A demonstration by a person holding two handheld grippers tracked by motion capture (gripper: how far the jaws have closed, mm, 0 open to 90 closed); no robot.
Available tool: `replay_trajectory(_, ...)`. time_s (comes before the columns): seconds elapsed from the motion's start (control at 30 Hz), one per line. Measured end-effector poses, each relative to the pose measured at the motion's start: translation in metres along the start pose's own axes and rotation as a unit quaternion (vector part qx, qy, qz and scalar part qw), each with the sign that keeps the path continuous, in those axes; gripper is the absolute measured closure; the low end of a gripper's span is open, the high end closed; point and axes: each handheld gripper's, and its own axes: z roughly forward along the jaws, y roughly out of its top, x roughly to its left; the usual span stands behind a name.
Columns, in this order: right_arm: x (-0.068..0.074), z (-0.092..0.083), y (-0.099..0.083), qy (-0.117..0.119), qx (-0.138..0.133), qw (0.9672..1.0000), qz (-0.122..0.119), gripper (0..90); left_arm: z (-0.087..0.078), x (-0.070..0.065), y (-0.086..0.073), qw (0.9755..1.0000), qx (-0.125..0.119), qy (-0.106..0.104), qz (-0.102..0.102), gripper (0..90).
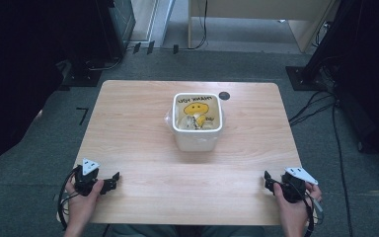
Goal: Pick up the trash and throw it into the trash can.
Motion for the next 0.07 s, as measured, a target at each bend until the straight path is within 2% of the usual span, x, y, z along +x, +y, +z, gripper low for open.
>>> replay_trajectory(0.07, -0.0002, -0.0010, 0.0006, 0.001, -0.002, 1.0000, 0.001, 21.2, 0.0000, 0.0000, 0.0000, 1.0000, 0.000, 0.000, 0.000, 4.7)
